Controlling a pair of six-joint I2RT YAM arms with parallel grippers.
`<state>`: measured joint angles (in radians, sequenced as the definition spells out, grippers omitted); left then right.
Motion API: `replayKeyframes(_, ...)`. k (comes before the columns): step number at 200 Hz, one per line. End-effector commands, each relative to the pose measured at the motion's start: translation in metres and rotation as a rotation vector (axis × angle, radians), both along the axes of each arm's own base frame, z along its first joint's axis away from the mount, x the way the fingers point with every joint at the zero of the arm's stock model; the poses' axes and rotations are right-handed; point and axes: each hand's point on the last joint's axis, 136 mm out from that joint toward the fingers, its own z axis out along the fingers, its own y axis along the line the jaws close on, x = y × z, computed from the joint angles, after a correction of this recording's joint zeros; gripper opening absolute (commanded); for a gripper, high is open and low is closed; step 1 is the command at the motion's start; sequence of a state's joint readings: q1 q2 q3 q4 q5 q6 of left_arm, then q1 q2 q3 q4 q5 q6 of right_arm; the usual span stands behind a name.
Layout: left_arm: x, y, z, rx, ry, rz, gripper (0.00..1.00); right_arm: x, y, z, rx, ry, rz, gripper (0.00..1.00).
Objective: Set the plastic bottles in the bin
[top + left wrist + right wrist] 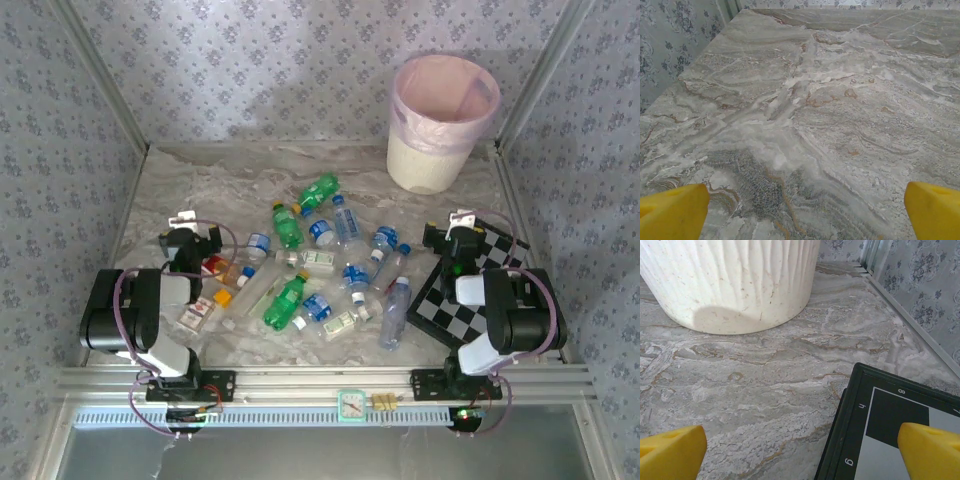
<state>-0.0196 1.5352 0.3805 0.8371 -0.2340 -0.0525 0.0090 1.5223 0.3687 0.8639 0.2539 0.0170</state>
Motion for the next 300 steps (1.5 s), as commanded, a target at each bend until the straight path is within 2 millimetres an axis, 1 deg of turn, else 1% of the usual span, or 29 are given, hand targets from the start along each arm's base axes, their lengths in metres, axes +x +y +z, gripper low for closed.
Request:
replayKeyframes(1, 0.006, 0.000, 0.008, -0.006, -0.026, -0.004, 1.00, 0.000, 0.000, -0.001, -0.011, 0.002, 0.004, 1.00)
replayKeyframes(231, 0.006, 0.000, 0.008, -0.011, -0.026, -0.004, 1.00, -0.001, 0.000, -0.001, -0.009, 0.002, 0.003, 1.00)
replayKeyframes(243, 0.005, 0.000, 0.008, -0.007, -0.026, -0.004, 1.00, -0.001, -0.003, 0.004, -0.023, -0.008, -0.020, 1.00)
replayKeyframes(259, 0.005, -0.001, 0.017, -0.004, -0.034, -0.004, 1.00, -0.001, 0.005, 0.008, -0.025, -0.005, 0.019, 1.00)
replayKeyframes(272, 0.005, -0.001, 0.032, 0.009, -0.023, 0.000, 1.00, -0.001, 0.006, 0.010, -0.038, -0.005, 0.022, 1.00)
replayKeyframes(283, 0.003, 0.000, 0.044, 0.015, -0.014, 0.010, 1.00, -0.002, 0.003, 0.018, -0.054, -0.008, -0.009, 1.00)
replayKeyframes(291, 0.002, -0.001, 0.051, 0.019, -0.016, 0.014, 1.00, -0.003, 0.004, 0.025, -0.061, 0.000, -0.013, 1.00)
replayKeyframes(300, 0.001, 0.000, 0.064, 0.017, -0.050, 0.028, 1.00, -0.003, 0.007, 0.035, -0.062, 0.005, -0.010, 1.00)
